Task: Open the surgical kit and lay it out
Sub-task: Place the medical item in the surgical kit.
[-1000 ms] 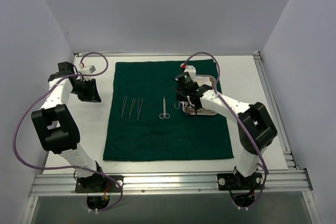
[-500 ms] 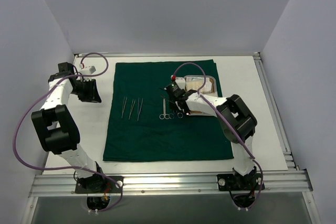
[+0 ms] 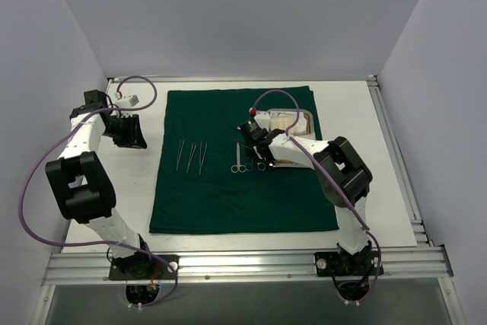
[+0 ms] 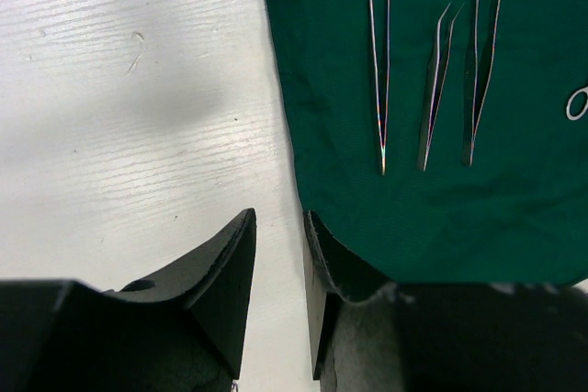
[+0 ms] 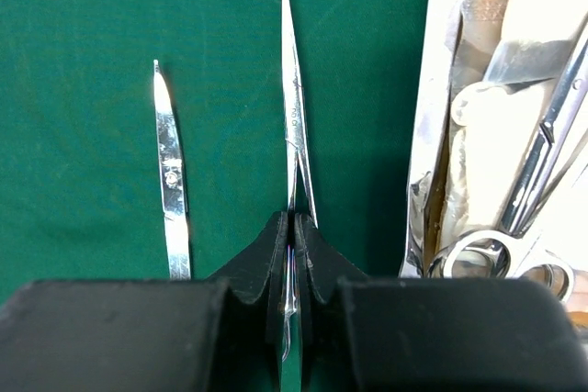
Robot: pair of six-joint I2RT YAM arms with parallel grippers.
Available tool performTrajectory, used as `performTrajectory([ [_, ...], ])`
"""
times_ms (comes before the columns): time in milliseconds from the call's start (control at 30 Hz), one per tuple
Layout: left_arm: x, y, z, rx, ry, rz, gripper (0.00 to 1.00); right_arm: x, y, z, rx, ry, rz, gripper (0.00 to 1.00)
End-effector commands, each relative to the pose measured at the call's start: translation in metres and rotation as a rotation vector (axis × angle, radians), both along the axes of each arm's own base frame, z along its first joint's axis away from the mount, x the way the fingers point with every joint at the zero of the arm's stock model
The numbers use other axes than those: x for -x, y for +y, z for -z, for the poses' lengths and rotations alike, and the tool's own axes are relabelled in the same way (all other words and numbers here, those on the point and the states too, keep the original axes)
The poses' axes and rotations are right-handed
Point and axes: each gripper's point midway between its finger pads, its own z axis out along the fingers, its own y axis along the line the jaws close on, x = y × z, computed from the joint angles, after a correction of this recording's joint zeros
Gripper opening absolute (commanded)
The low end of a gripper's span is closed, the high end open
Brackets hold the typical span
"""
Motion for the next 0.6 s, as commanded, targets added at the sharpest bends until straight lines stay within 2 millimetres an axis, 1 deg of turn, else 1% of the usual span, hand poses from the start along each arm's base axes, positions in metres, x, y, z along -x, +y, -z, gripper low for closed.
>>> performTrajectory([
  [0,-0.0047,-0.0012,-0.0198,0.01,-0.064,0.016,0.36,0.0045,-0.0094,-0.0102,0.033,-0.019,0.038,0.0],
  [167,-0.0051,-0.0011,-0.0189,0.01,-0.063,0.016,0.36,0.0089,-0.0132,-0.0106,0.042,-0.013,0.04,0.0],
  [300,-0.0051,-0.0014,-0.019,0.013,-0.062,0.014,0.36,0.0084,-0.0106,-0.0111,0.038,-0.016,0.036,0.0],
  [533,-0.004,-0.0011,-0.0206,0.008,-0.064,0.016,0.36,0.0074,-0.0142,-0.0097,0.058,-0.016,0.049,0.0],
  [567,-0.0043,-0.0009,-0.0207,0.006,-0.066,0.018,0.36,0.0078,-0.0144,-0.0092,0.058,-0.015,0.05,0.02],
])
